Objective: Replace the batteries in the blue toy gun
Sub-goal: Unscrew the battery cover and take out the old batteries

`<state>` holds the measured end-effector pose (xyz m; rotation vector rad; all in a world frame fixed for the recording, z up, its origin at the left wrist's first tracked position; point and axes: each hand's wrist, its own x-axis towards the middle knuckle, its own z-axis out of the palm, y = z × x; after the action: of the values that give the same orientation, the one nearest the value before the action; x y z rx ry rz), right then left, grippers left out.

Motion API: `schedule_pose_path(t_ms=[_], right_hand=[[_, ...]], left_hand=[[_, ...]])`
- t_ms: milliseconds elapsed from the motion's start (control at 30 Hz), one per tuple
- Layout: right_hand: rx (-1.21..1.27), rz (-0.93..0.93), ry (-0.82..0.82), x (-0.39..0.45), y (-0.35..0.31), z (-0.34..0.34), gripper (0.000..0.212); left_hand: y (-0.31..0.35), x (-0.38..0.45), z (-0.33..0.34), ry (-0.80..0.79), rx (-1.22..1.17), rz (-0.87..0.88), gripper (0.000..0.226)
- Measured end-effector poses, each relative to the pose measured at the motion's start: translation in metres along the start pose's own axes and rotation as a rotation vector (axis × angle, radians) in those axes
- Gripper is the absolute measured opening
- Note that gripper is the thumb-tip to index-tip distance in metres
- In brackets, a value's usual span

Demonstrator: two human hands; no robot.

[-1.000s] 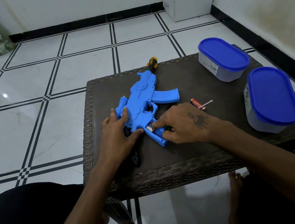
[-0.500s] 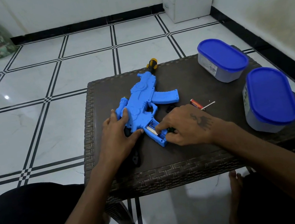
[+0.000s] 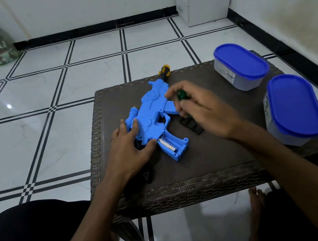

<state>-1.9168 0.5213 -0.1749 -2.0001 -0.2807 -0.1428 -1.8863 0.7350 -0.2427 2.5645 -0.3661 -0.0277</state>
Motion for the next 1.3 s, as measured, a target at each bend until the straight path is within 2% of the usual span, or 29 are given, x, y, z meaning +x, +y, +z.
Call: schedule_pose_path(t_ms=[133,433,633,800,1000,1300], right_hand=[[0.223,-0.069,0.077,0.011,-0.004,0.007,0.021],[0.313,0.018,0.276,0.011,0.025,0.027,0.012],[0.373,0.028,0.293,0.010,0.034,0.033,0.009],[0.467,0.071,0.207,0.015,0.039,0.038,0.003],[0.375,0.049,0.174,0.023,0.036,0.040,0.009],[0.593,0.053,0.318,-0.009,0.048,0.048,0.008]], left_hand=[[-0.001,-0.001,0.002,0.015,0.022,0.018,0.089],[-0.003,-0.003,0.003,0.002,0.040,0.020,0.093],[-0.002,-0.003,0.003,-0.005,0.036,0.012,0.095],[-0.004,-0.004,0.006,0.012,-0.025,0.048,0.080],[-0.005,-0.004,0.009,0.025,0.003,0.081,0.058],[-0.005,-0.004,0.009,0.005,0.020,0.066,0.059]])
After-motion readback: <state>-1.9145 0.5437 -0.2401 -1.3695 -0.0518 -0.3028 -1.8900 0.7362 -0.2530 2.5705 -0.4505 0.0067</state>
